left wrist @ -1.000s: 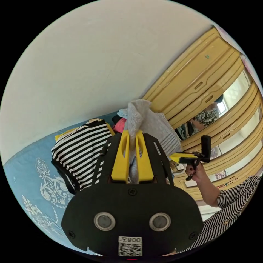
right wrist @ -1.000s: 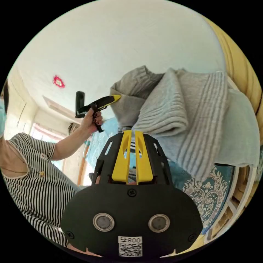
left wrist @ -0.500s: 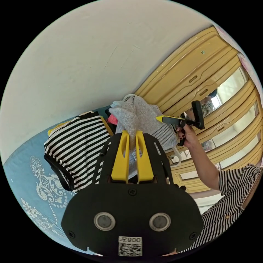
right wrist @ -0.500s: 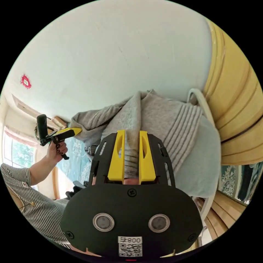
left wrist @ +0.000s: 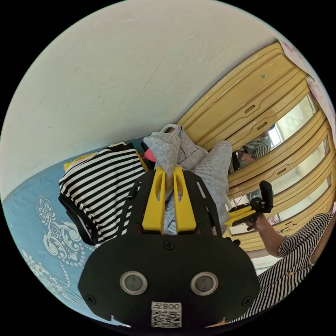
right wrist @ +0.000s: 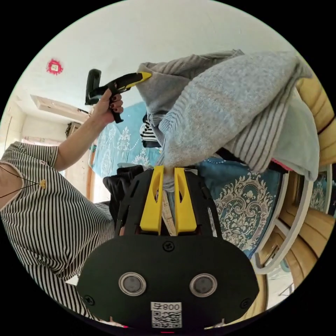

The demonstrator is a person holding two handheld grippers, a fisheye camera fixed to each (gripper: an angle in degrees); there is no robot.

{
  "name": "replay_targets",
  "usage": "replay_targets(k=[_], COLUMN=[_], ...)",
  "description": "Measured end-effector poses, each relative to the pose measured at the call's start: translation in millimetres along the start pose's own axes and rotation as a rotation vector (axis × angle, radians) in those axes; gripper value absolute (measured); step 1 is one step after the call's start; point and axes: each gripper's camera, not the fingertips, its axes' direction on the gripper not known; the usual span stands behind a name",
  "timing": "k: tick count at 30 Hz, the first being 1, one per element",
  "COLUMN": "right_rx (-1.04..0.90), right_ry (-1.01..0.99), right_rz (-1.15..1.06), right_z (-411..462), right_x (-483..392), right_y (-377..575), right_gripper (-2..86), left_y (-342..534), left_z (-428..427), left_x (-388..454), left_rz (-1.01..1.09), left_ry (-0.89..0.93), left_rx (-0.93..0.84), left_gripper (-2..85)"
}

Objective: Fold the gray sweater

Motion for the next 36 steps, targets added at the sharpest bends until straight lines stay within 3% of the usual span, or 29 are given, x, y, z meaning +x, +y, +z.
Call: replay_targets(k=[6,8,11,15,17,20,23,32,36], right_rx=[0.448,0.537,0.462,0.209,0.060,-0.149,-0.306,-0.078,-0.031], right_ry=[0.001,0.187,0.347,0.212,0.297,0.438,0.424,0.180,0.201], right_rz=[0.000,-0.064,-0.058,-0.057,-0.034,-0.012,-0.007,0.052,0.055], right_z=[-106.8,-128.4,-117.9,-79.5,-43.1,14.3,66.9,95.0,108.4], right_x=[5.9,9.5,45.5,100.9,119.0,141.4,162.9,175.2,157.7], right_y=[-2.7,-47.6,-142.2,-250.4,-297.3,-331.6,-341.6,-300.4,-278.6], right_gripper=[7.6,8.2,9.5,9.6,10.3,12.8,12.6,3.0,2.1], left_y=[11.7,17.9,28.3,44.0,51.7,66.1,82.5,138.0,165.9], left_z=[-4.7,-5.2,-6.0,-8.8,-9.0,-8.8,-8.1,-23.9,-49.7], left_x=[-3.7,-3.7,-3.5,-0.4,0.5,-0.6,-4.1,-21.4,-26.4], left_rz=[0.022,0.025,0.027,0.062,0.084,0.101,0.106,0.084,0.077], left_ry=[0.020,0.029,0.039,0.029,0.025,0.030,0.038,0.057,0.089], left_rx=[0.001,0.000,-0.012,-0.030,-0.042,-0.054,-0.066,-0.055,-0.006], left_gripper=[4.0,4.0,4.0,4.0,4.0,3.9,3.9,3.9,4.0])
